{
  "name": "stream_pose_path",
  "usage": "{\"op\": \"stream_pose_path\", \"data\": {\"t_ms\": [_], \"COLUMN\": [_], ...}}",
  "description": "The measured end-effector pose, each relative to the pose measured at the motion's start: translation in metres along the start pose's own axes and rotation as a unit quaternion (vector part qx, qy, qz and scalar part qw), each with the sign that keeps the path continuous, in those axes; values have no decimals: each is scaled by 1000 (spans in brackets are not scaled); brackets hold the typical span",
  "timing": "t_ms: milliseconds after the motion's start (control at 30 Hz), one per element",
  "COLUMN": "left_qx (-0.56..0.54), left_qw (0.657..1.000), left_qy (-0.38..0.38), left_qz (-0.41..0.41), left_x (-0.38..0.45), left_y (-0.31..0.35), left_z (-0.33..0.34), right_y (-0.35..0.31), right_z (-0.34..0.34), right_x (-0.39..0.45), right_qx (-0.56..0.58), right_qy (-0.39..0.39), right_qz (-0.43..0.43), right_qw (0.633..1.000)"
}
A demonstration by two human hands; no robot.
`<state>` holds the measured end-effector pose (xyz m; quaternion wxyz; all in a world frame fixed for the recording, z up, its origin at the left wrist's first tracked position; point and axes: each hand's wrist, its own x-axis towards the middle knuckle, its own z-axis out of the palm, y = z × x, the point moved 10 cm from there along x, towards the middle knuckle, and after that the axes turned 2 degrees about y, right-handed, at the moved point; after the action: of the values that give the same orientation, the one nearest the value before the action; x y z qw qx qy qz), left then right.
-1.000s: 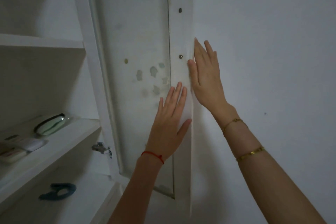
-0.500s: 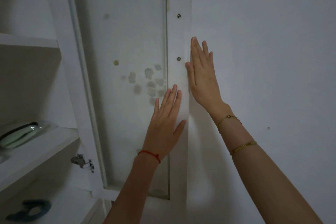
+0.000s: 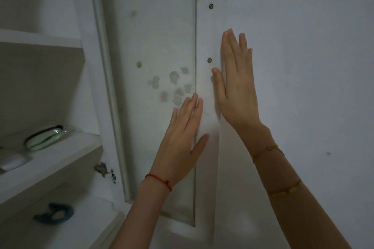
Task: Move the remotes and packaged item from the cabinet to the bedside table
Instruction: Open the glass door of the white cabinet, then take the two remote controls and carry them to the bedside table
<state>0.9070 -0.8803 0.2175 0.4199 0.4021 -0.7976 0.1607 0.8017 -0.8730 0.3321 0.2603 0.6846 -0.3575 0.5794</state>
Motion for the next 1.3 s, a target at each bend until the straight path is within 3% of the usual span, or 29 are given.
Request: {"op": "stream_pose_path", "data": {"t_ms": [200, 333, 700, 1000, 1300], "left_qx": [30, 114, 292, 327, 311], "left_qw": [997, 983, 891, 842, 816], "left_qy": [23, 24, 22, 32, 2], "left_qz": [-65, -141, -348, -428, -487], "left_x": [-26, -63, -180, -225, -216], "left_y": [-33, -67, -123, -151, -222], "left_z": [-32, -65, -178, -236, -249], "right_y": [-43, -70, -190, -268, -302], "right_z": [24, 79, 191, 243, 323], "right_x": [-21, -41, -93, -113, -112], "right_qx": [101, 172, 347, 398, 355], "right_qy": [-21, -107, -252, -319, -388], "right_qz": [-48, -27, -35, -42, -34], "right_qw": [993, 979, 903, 859, 850]}}
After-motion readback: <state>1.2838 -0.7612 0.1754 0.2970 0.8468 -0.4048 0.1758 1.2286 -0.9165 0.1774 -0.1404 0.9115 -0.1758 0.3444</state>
